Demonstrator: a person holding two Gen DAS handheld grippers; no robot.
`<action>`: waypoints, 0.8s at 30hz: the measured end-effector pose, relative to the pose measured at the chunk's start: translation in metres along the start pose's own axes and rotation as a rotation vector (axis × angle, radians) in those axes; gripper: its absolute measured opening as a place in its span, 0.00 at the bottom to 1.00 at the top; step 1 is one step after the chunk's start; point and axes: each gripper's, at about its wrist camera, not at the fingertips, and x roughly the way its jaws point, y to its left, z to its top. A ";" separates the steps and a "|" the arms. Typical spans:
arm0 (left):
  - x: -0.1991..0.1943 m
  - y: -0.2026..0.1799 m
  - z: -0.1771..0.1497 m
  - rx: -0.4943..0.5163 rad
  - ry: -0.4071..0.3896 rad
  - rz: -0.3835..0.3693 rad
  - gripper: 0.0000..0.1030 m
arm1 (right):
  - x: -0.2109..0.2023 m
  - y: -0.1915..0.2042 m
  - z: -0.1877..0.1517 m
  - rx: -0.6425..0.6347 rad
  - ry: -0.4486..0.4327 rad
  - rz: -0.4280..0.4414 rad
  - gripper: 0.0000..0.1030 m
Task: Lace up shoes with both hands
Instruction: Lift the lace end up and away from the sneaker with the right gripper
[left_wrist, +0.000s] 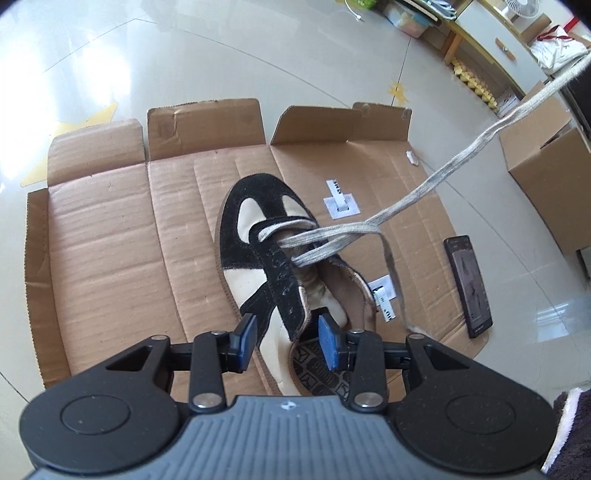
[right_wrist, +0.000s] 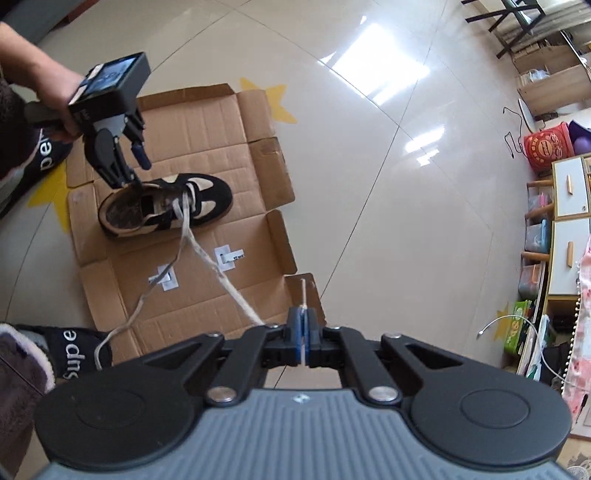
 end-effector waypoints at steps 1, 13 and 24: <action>-0.002 0.000 0.000 -0.003 -0.007 -0.005 0.36 | -0.001 0.002 0.002 -0.009 0.005 0.000 0.01; -0.013 0.003 -0.003 -0.020 -0.033 -0.036 0.36 | -0.005 0.016 0.027 -0.075 0.031 0.011 0.01; -0.013 -0.003 -0.007 0.011 -0.059 -0.033 0.36 | 0.034 0.028 0.042 -0.061 -0.031 0.080 0.01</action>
